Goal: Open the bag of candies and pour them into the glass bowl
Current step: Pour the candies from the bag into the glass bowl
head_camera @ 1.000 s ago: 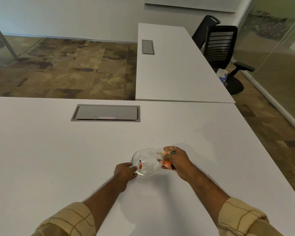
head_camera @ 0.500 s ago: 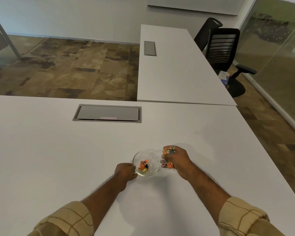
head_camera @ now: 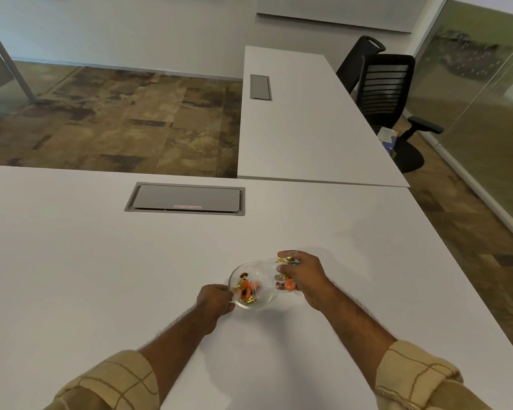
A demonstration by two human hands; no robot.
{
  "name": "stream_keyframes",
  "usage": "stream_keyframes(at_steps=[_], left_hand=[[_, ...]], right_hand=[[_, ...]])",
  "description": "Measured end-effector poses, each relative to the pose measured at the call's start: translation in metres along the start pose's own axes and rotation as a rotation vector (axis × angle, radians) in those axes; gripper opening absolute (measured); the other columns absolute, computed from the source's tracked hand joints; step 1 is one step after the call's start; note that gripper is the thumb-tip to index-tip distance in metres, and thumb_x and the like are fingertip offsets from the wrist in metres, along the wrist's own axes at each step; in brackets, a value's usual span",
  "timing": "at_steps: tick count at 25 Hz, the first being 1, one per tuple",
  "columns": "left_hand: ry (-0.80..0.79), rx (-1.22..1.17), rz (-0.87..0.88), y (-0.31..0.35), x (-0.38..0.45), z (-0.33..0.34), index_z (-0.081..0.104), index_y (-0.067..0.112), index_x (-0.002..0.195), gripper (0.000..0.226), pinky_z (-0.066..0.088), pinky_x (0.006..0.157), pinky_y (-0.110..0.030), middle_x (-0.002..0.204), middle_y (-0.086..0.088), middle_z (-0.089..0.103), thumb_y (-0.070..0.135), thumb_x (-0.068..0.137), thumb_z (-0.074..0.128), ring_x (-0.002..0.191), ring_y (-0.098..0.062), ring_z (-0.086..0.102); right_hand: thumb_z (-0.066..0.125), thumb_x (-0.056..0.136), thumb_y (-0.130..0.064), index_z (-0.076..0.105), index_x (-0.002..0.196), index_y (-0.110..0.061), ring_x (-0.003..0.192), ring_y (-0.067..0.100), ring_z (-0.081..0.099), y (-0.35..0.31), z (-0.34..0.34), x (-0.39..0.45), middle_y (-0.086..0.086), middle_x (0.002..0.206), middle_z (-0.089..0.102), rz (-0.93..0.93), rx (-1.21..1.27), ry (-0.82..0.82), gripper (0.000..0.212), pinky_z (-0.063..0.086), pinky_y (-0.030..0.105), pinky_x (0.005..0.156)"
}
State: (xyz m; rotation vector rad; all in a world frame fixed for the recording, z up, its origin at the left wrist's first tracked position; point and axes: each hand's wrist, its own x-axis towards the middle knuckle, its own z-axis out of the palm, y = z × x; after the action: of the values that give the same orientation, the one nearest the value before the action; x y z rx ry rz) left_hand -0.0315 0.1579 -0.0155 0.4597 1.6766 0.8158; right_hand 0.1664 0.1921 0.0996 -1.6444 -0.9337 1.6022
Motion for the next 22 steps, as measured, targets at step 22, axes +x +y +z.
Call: stream_keyframes(at_steps=[22], left_hand=[[0.019,0.02,0.012,-0.001,-0.0013,0.0004,0.071,-0.001,0.097,0.009,0.057,0.058,-0.025,0.095,-0.016,0.065,0.001,0.089,0.065,0.076,-0.026,0.064]], right_hand=[[0.064,0.082,0.011,0.069,0.104,-0.002,0.058,0.023,0.067,-0.0062,0.0034,-0.0065,0.01,0.084,0.064,-0.015,-0.099,0.033,0.026,0.061,0.041,0.06]])
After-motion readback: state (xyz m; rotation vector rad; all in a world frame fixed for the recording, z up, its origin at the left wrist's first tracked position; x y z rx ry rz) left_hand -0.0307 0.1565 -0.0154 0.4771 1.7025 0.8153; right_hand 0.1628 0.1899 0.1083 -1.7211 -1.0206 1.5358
